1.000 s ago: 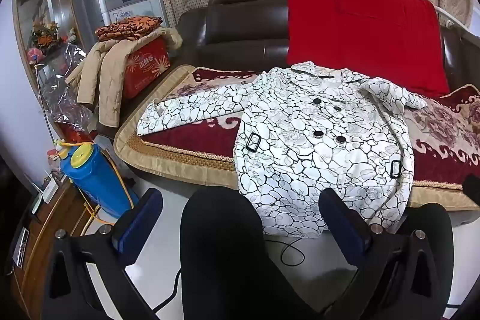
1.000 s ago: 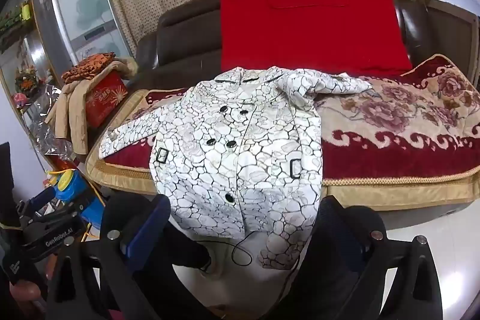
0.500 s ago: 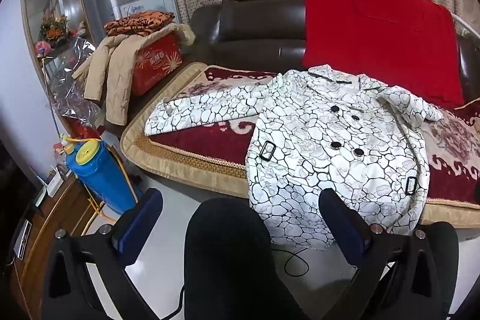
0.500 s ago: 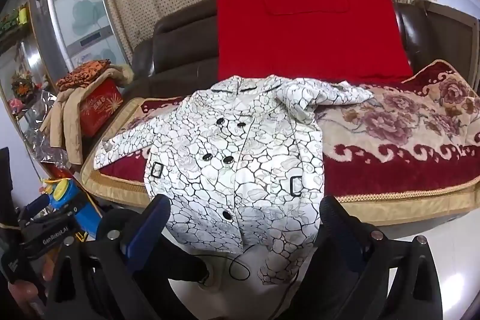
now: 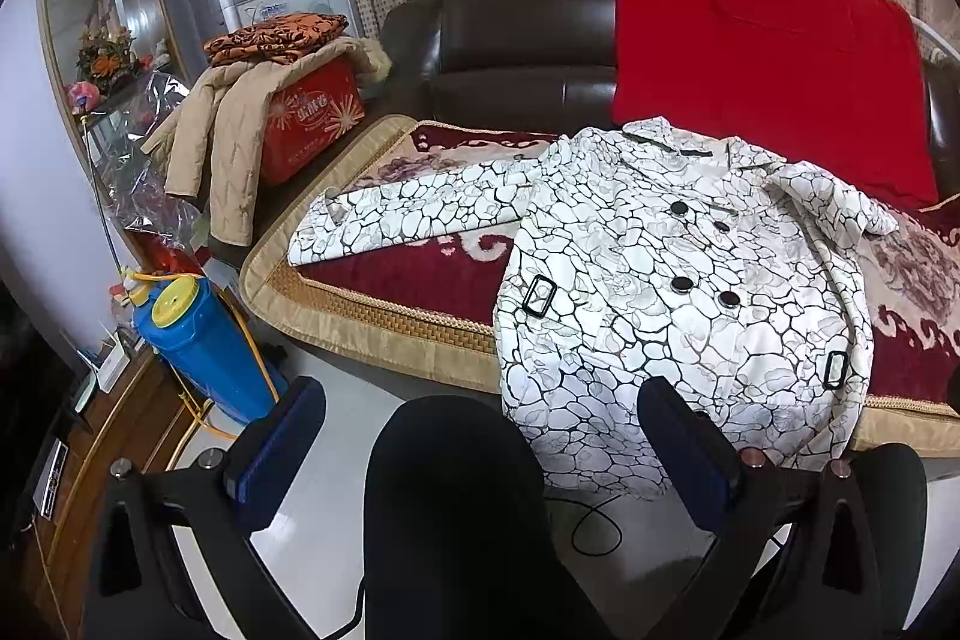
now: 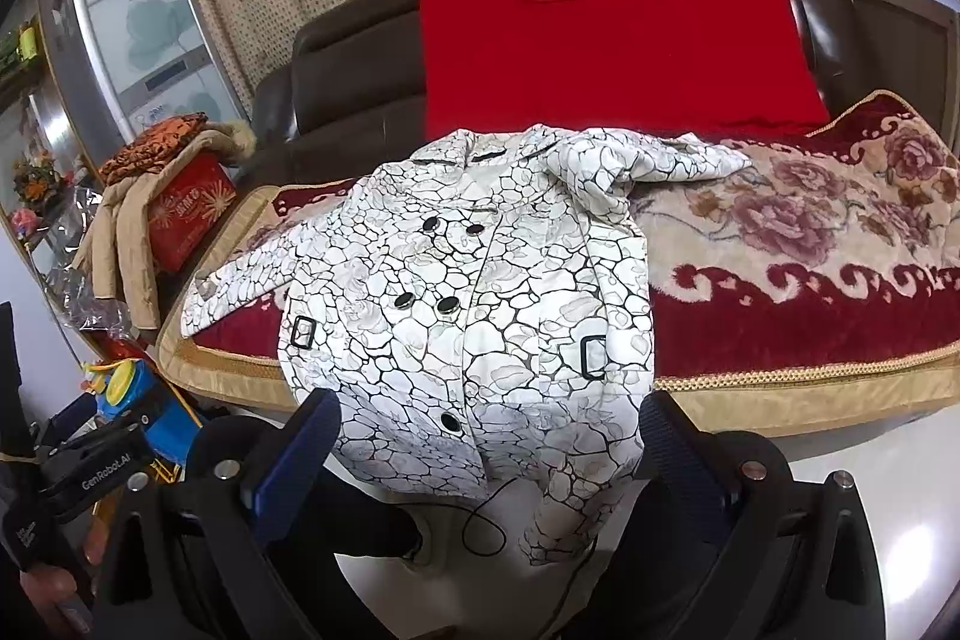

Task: Fold large clothes
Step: 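Move both grippers toward the hem of the white patterned coat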

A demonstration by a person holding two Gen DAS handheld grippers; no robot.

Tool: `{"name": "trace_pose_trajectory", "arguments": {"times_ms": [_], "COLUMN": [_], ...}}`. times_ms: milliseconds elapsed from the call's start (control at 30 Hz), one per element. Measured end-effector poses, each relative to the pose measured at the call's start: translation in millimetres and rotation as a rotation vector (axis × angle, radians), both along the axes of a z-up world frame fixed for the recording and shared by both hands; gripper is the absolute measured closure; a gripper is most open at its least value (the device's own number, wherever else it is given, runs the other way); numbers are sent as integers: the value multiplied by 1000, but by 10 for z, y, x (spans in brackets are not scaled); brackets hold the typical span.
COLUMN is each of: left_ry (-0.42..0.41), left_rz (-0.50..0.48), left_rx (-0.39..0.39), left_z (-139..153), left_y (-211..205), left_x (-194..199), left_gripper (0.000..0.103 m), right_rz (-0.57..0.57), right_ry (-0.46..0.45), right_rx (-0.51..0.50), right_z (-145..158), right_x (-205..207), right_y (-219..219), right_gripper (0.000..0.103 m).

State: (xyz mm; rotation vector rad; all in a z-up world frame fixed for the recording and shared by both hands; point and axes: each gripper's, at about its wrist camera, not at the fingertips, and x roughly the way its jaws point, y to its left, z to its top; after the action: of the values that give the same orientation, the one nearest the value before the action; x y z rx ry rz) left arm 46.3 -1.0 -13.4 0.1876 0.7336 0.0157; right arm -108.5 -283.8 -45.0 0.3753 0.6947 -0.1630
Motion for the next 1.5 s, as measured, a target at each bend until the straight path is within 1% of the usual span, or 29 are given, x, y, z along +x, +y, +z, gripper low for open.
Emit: {"name": "trace_pose_trajectory", "arguments": {"times_ms": [267, 667, 1000, 1267, 1500], "left_ry": [33, 52, 62, 87, 123], "left_rz": [-17, -20, -22, -34, -56], "left_rx": [11, 14, 14, 15, 14], "left_z": [-77, -141, -198, -278, -402], "left_y": [-55, -82, -105, -133, -169], "left_x": [44, 101, 145, 225, 293], "left_gripper": [0, 0, 0, 0, 0], "right_rz": [2, 7, 9, 11, 16], "right_ry": [35, 66, 85, 105, 154], "right_rx": [27, 51, 53, 52, 49], "right_z": [-118, -214, -263, -322, -440], "right_x": [65, 132, 187, 250, 371], "right_y": [-39, -57, -48, -53, -43], "right_gripper": [2, 2, 2, 2, 2]}}
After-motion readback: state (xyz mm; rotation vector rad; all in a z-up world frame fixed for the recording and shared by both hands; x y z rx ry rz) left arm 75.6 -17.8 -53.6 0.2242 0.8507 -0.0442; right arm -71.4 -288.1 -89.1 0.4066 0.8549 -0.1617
